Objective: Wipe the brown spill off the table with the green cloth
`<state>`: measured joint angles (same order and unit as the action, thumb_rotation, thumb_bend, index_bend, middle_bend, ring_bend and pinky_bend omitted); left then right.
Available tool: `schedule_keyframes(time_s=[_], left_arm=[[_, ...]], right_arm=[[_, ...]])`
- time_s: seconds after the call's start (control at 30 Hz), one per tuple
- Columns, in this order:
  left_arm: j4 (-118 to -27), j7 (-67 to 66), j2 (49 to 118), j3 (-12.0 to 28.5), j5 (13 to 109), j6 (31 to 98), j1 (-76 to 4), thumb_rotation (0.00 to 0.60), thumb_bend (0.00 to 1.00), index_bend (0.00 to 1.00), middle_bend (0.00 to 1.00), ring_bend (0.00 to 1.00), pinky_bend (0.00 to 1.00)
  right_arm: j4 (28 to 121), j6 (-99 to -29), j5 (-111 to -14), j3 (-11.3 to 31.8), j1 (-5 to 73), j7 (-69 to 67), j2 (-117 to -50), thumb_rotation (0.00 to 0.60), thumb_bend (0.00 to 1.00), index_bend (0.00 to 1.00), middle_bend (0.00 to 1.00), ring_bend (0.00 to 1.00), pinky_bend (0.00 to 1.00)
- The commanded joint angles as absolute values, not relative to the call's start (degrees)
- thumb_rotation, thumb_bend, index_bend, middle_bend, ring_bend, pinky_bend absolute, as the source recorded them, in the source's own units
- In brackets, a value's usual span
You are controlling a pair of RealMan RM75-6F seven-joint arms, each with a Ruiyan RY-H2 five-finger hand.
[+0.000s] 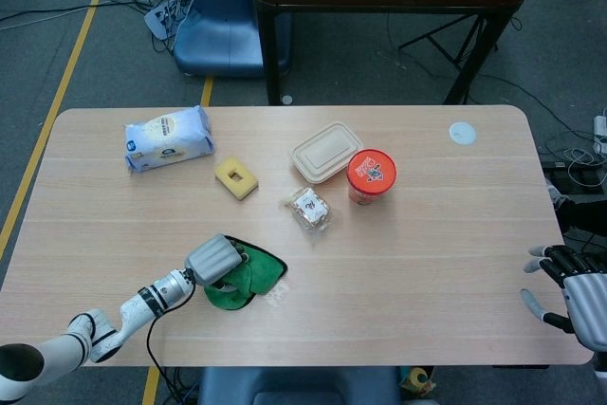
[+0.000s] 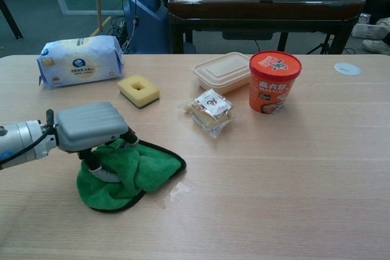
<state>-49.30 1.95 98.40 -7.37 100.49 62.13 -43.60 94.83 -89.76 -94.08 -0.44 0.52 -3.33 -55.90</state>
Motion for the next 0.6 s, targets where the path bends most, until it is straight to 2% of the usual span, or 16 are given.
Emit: schedule_keyframes(time_s=[0.03,0.27,0.6], left_arm=[[-47.58,1.62,97.31,-6.71,98.82,61.81,-42.55,0.600,0.17,0.56,0.57,0.59,0.95],[-45.36,2.49,96.43,-6.09,96.73,61.14,-41.35,0.600,0.17,0.56,0.57,0.59,0.95],[-49.93,2.16,98.27,-7.86,99.77,62.37,-41.93,0.600,0.17,0.56,0.57,0.59,0.95]], right_arm=[[94.74,-89.66,-94.23,-0.41,0.64,-3.43,-55.94,0.600,0.37,0.44,0.32,0.24,0.32],[94.51,-89.34,-94.37,-0.36,0.92,-3.73,-56.01,0.600,0.37,0.44,0.32,0.24,0.32],[94.02,-89.48,-94.03,-0.35,0.73,-4.38,-55.92,0.600,0.37,0.44,0.32,0.24,0.32]])
